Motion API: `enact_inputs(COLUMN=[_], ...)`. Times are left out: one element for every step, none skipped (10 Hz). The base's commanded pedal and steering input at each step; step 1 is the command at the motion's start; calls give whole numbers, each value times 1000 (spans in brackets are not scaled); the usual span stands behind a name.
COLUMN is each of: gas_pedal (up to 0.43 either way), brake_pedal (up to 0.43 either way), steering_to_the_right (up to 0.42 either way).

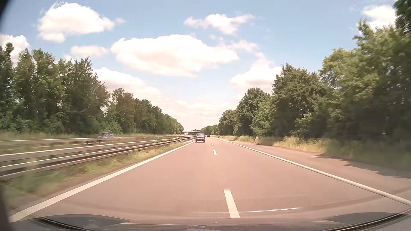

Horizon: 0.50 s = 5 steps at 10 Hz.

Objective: Follow the waypoints while adhering to traffic rules and regulations

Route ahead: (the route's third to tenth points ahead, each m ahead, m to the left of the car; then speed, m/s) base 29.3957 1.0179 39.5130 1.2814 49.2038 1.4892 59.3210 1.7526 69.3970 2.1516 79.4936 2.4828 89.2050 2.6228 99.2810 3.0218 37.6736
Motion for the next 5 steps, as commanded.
enact_inputs(gas_pedal=[429, 429, 429, 429, 429], brake_pedal=[12, 12, 12, 12, 12], steering_to_the_right=[0, 0, -1, -1, -2])
